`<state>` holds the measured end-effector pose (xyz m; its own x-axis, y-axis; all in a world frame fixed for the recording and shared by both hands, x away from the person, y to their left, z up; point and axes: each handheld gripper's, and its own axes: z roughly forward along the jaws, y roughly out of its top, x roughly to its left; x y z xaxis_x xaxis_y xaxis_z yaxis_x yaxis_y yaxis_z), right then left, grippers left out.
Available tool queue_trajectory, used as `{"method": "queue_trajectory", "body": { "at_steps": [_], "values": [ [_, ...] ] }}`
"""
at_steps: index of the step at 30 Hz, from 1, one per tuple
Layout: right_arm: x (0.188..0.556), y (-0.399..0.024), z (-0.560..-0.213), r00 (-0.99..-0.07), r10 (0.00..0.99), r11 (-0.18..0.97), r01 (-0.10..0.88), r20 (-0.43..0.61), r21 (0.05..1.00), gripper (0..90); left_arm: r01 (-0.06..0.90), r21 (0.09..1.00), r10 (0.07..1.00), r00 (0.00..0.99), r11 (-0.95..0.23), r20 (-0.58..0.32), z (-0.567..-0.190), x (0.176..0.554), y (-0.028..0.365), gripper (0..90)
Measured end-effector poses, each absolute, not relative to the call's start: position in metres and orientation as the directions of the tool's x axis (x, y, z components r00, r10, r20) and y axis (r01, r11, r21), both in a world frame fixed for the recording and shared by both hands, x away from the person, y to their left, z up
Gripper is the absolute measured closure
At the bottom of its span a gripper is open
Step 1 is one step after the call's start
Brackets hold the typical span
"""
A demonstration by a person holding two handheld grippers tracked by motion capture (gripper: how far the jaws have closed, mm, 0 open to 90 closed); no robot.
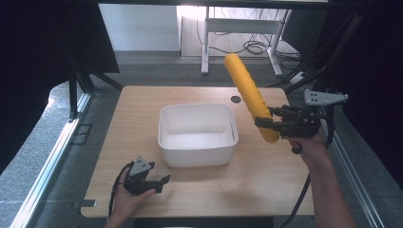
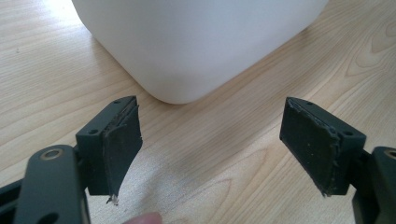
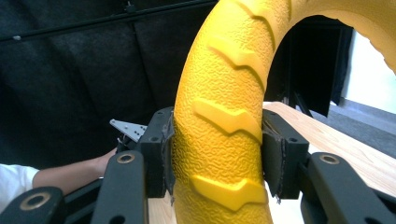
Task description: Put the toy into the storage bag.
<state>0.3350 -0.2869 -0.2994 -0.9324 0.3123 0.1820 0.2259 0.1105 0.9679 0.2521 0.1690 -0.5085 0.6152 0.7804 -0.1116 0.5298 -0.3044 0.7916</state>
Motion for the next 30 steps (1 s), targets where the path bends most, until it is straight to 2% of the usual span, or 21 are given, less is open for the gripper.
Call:
{"method": "queue_trajectory", "body": {
  "at_steps": [14,30],
  "values": [
    [0.337,-0.26,-0.286,-0.956,0.237,0.115,0.202,0.171,0.973,51.2,0.53,0.791,0.78,0.616,-0.306,-0.111,-0.508,0.252,0.17,20.6],
    [0.347,-0.232,-0.289,-0.967,0.17,0.131,0.215,0.192,0.968,51.2,0.53,0.792,0.782,0.614,-0.304,-0.111,-0.508,0.252,0.172,20.6]
  ]
}}
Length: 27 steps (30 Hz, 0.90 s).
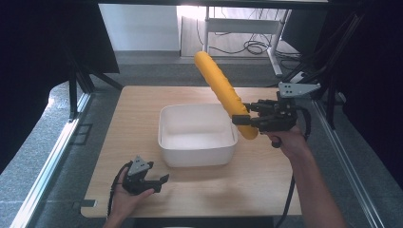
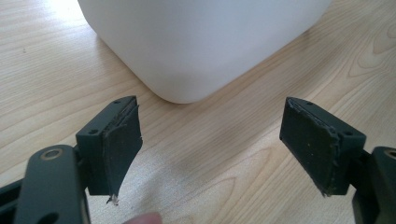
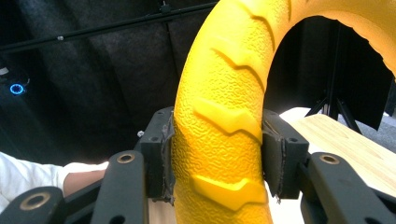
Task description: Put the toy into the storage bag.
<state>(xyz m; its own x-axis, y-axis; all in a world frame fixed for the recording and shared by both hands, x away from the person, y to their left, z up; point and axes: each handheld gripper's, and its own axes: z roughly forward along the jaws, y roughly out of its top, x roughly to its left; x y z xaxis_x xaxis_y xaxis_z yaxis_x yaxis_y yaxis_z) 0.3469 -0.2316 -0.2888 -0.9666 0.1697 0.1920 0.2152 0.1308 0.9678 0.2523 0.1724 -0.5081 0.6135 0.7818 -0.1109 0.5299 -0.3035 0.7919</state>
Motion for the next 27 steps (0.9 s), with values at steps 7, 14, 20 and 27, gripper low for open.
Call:
{"method": "queue_trajectory", "body": {
  "at_steps": [7,14,20,27],
  "values": [
    [0.345,-0.221,-0.286,-0.97,0.142,0.151,0.216,0.195,0.965,51.2,0.528,0.794,0.781,0.614,-0.303,-0.11,-0.507,0.252,0.172,20.6],
    [0.346,-0.21,-0.289,-0.971,0.086,0.163,0.233,0.222,0.959,51.2,0.528,0.793,0.781,0.615,-0.304,-0.11,-0.507,0.252,0.172,20.6],
    [0.346,-0.202,-0.291,-0.972,0.055,0.177,0.234,0.228,0.956,51.2,0.527,0.795,0.782,0.613,-0.3,-0.111,-0.507,0.252,0.173,20.6],
    [0.347,-0.196,-0.293,-0.972,0.027,0.216,0.234,0.234,0.948,51.1,0.526,0.794,0.78,0.616,-0.305,-0.108,-0.507,0.252,0.172,20.6]
  ]
}}
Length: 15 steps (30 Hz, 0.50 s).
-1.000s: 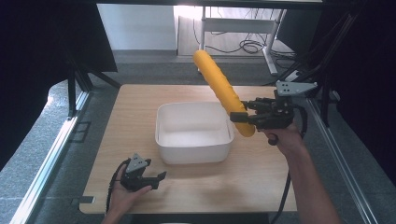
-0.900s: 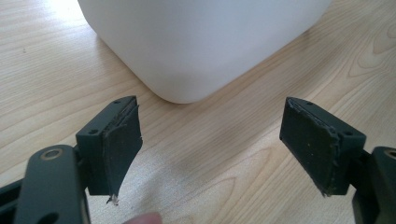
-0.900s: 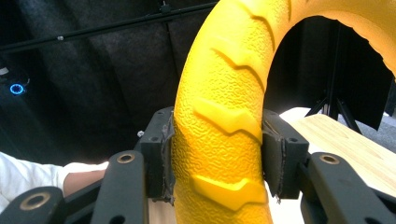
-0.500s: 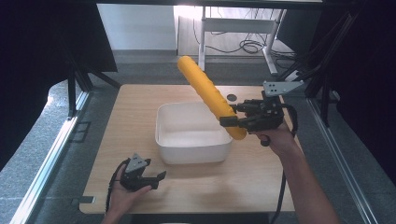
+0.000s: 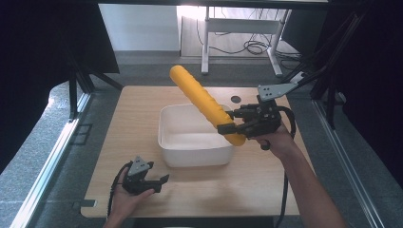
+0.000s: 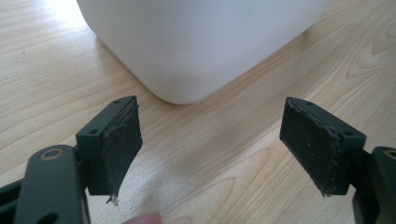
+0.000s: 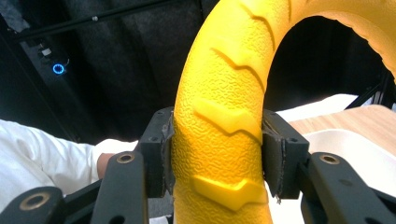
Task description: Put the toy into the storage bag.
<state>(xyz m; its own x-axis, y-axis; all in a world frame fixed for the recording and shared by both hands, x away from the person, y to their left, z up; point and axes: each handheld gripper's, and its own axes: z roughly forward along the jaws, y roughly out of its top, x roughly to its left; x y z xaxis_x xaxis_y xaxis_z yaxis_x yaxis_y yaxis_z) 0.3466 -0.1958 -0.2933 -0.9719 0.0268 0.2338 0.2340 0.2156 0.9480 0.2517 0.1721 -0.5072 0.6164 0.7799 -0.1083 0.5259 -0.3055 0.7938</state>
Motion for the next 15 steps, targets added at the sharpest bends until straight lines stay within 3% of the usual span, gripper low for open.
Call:
{"method": "queue_trajectory", "body": {
  "at_steps": [15],
  "values": [
    [0.352,-0.184,-0.303,-0.964,-0.017,0.27,0.251,0.265,0.93,50.9,0.526,0.795,0.782,0.613,-0.303,-0.108,-0.507,0.251,0.173,20.6]
  ]
}}
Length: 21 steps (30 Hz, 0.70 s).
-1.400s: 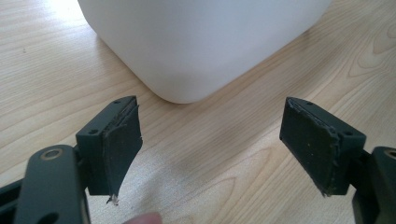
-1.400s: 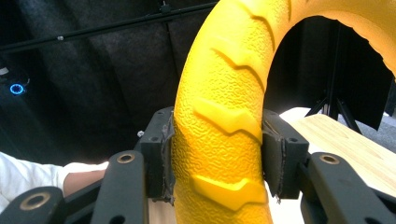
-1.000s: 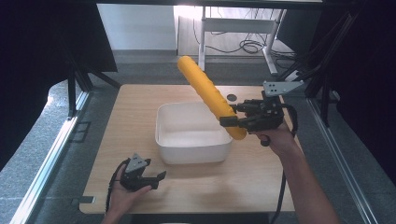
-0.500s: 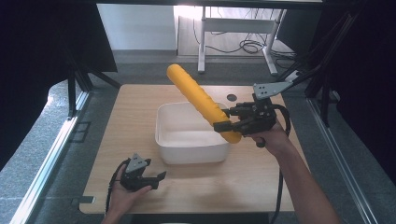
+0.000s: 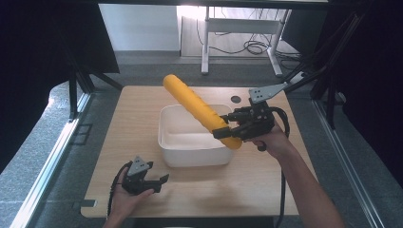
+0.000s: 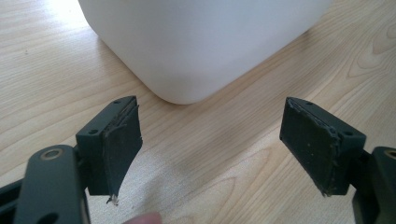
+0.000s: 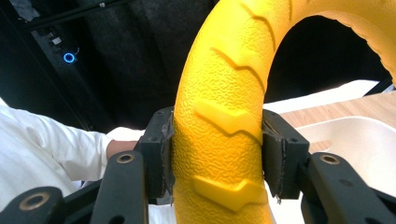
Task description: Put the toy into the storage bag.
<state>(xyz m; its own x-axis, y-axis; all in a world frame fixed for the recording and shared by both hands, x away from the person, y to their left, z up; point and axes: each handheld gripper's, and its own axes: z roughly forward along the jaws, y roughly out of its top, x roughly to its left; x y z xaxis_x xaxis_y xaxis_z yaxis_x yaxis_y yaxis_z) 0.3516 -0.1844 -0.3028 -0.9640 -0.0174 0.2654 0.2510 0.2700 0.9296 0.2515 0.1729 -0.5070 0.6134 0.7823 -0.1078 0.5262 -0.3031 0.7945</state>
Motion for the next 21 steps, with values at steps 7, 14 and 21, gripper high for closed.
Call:
{"method": "queue_trajectory", "body": {
  "at_steps": [7,14,21],
  "values": [
    [0.356,-0.18,-0.309,-0.96,-0.033,0.29,0.258,0.279,0.922,50.8,0.526,0.794,0.782,0.614,-0.304,-0.107,-0.507,0.252,0.173,20.6],
    [0.358,-0.176,-0.311,-0.96,-0.028,0.31,0.256,0.278,0.916,50.7,0.525,0.795,0.782,0.614,-0.303,-0.108,-0.507,0.252,0.173,20.6],
    [0.367,-0.165,-0.321,-0.965,0.036,0.333,0.257,0.26,0.907,50.3,0.523,0.797,0.784,0.612,-0.302,-0.105,-0.506,0.251,0.174,20.6]
  ]
}}
